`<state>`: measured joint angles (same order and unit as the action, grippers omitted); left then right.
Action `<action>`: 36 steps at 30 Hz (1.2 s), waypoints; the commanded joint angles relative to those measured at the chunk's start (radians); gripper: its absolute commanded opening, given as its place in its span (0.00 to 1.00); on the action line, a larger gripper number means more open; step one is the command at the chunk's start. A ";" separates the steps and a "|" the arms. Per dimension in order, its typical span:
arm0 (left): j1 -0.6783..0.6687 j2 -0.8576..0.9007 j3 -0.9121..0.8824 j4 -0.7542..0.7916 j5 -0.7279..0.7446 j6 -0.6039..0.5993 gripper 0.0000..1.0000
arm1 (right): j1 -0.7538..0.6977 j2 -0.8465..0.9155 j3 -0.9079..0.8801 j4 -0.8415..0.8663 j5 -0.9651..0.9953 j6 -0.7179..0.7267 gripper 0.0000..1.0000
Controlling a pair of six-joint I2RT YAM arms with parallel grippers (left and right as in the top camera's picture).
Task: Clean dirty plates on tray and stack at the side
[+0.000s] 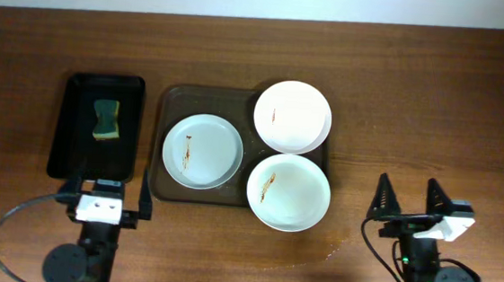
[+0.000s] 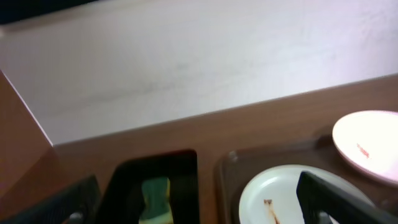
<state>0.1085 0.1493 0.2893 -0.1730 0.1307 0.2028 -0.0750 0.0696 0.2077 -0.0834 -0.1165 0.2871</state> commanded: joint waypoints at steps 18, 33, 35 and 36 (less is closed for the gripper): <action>0.019 1.431 1.201 -0.741 0.446 -0.033 0.99 | 0.216 1.395 1.089 -0.475 -0.391 0.014 0.98; 0.176 1.571 1.201 -0.764 0.000 -0.200 0.99 | 0.761 2.093 1.416 -0.599 0.177 0.257 0.40; 0.176 1.623 1.201 -0.764 0.000 -0.200 0.98 | 0.761 2.116 1.416 -0.602 0.149 0.257 0.29; 0.176 1.641 1.201 -0.763 0.000 -0.200 0.95 | 0.761 2.128 1.416 -0.602 0.128 0.258 0.27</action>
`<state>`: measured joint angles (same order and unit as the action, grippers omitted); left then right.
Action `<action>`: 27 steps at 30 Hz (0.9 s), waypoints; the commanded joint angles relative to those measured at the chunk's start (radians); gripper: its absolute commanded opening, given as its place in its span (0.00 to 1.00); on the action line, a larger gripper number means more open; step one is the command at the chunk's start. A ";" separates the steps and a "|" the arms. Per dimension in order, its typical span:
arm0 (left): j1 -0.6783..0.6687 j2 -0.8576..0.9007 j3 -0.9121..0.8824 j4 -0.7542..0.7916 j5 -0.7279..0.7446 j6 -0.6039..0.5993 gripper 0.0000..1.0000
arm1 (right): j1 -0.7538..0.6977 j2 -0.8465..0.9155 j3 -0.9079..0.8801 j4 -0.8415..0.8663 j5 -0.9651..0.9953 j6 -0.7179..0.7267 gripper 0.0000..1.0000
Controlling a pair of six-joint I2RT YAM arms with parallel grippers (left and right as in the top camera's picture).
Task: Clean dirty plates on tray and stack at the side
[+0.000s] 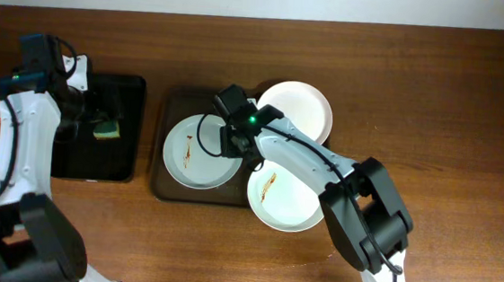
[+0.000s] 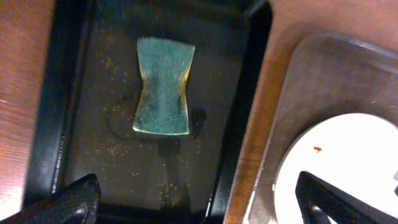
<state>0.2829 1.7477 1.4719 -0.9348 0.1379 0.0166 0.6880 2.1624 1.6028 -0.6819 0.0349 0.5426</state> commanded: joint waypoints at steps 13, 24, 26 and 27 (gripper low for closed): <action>0.002 0.325 0.018 0.262 -0.135 0.090 0.34 | -0.003 0.052 0.021 -0.018 -0.057 0.042 0.04; -0.027 0.365 0.163 0.024 0.060 0.090 0.01 | -0.037 0.049 0.023 -0.019 -0.137 0.040 0.04; -0.027 0.360 0.322 -0.173 0.105 0.090 0.01 | -0.082 0.049 0.023 -0.022 -0.233 -0.007 0.04; -0.027 0.359 0.389 -0.265 0.178 0.090 0.01 | -0.107 0.049 0.023 -0.026 -0.261 -0.015 0.04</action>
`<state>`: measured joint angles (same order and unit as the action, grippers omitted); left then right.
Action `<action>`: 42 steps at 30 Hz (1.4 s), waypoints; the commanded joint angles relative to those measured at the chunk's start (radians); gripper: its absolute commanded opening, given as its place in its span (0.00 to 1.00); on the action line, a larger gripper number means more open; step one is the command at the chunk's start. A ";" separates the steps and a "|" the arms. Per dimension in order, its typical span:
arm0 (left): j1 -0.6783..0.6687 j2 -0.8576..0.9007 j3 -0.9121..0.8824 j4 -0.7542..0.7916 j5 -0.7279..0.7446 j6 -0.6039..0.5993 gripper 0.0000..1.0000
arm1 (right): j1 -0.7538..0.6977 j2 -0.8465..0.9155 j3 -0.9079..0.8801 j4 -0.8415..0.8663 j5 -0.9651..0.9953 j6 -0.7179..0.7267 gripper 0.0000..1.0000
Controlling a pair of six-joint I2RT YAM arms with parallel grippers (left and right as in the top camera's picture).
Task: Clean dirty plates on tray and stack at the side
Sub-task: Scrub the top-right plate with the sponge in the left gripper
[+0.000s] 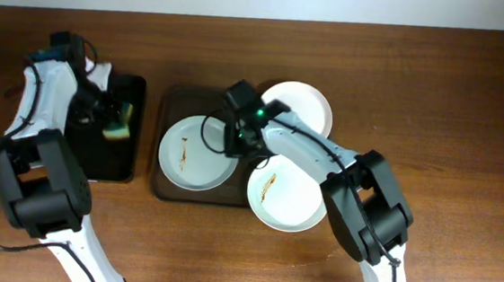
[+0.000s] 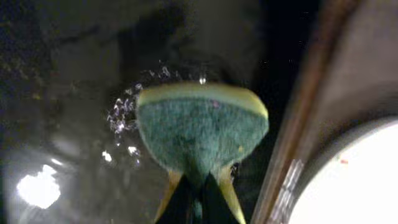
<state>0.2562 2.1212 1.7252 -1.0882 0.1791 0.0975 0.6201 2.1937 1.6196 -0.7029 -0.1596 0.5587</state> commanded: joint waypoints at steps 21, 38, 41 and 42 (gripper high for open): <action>-0.438 0.007 -0.317 0.020 0.121 -0.213 0.01 | -0.077 0.021 0.002 0.011 -0.039 -0.026 0.04; -0.465 0.007 -0.268 0.517 -0.224 -0.328 0.01 | -0.028 0.040 0.000 0.010 -0.058 -0.026 0.04; -0.483 0.007 -0.269 0.518 -0.034 -0.208 0.01 | -0.027 0.040 0.000 0.010 -0.054 -0.026 0.04; -0.489 0.007 -0.268 0.436 0.032 -0.197 0.01 | -0.026 0.040 0.000 0.011 -0.053 -0.026 0.04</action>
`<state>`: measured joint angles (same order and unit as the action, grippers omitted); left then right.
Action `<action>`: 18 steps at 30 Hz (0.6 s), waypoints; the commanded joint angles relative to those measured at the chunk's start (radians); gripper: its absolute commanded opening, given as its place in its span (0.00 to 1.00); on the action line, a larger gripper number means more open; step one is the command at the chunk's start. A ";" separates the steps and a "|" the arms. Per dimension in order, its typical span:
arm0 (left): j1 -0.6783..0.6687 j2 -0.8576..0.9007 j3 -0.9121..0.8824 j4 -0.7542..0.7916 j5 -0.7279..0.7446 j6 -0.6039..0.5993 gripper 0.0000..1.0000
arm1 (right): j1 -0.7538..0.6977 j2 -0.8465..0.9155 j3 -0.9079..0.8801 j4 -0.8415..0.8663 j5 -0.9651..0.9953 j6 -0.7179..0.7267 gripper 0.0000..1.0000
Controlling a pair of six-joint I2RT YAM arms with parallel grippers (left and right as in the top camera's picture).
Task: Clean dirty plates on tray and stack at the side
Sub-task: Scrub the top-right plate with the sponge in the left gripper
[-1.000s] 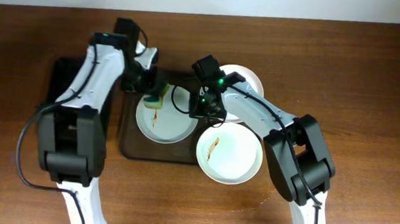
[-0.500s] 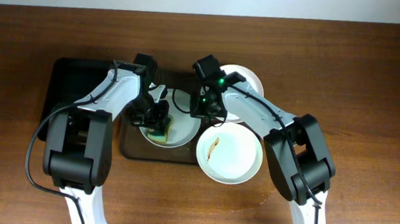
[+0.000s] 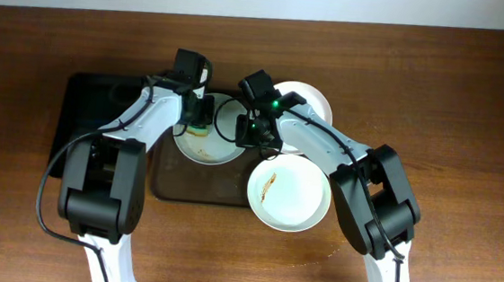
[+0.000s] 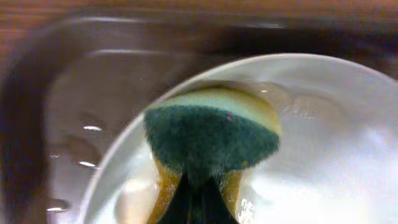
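Note:
My left gripper (image 3: pixel 201 114) is shut on a green and yellow sponge (image 4: pixel 210 134), which presses on the wet inside of the left white plate (image 4: pixel 323 149). Seen from overhead, that plate (image 3: pixel 220 147) lies at the back left of the brown tray (image 3: pixel 199 189). My right gripper (image 3: pixel 254 132) is at its right rim, apparently shut on it. A second plate (image 3: pixel 307 105) rests at the tray's back right. The front right plate (image 3: pixel 292 198) carries a brown smear.
A black tray (image 3: pixel 86 132) lies left of the brown tray with no sponge in it. Water drops sit on the brown tray (image 4: pixel 81 118) beside the plate. The table's far edge runs along the top of the overhead view.
My left gripper has carried the sponge from the black tray onto the left plate. The plate now sits further back on the brown tray, with the right gripper still at its rim.
Both arms were parked at the table's front, with the sponge in the black tray and three stained plates on the brown tray. Then the left gripper hung open over the sponge and the right reached the left plate's rim. Then the left gripper shut on the sponge; now it is on the plate.

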<state>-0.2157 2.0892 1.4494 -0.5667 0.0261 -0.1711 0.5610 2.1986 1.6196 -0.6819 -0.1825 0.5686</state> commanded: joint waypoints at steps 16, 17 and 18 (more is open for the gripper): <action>0.083 0.039 0.009 -0.333 0.160 -0.040 0.01 | 0.017 0.035 0.000 0.035 -0.048 0.010 0.04; 0.086 0.039 0.009 -0.365 0.272 0.025 0.01 | 0.003 0.042 0.000 0.035 -0.077 0.013 0.04; 0.093 0.039 0.009 -0.399 0.301 0.065 0.01 | -0.010 0.063 0.000 0.035 -0.127 0.013 0.04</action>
<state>-0.1318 2.0869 1.4765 -0.9138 0.1692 -0.2066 0.5854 2.2135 1.6196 -0.6468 -0.2565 0.5724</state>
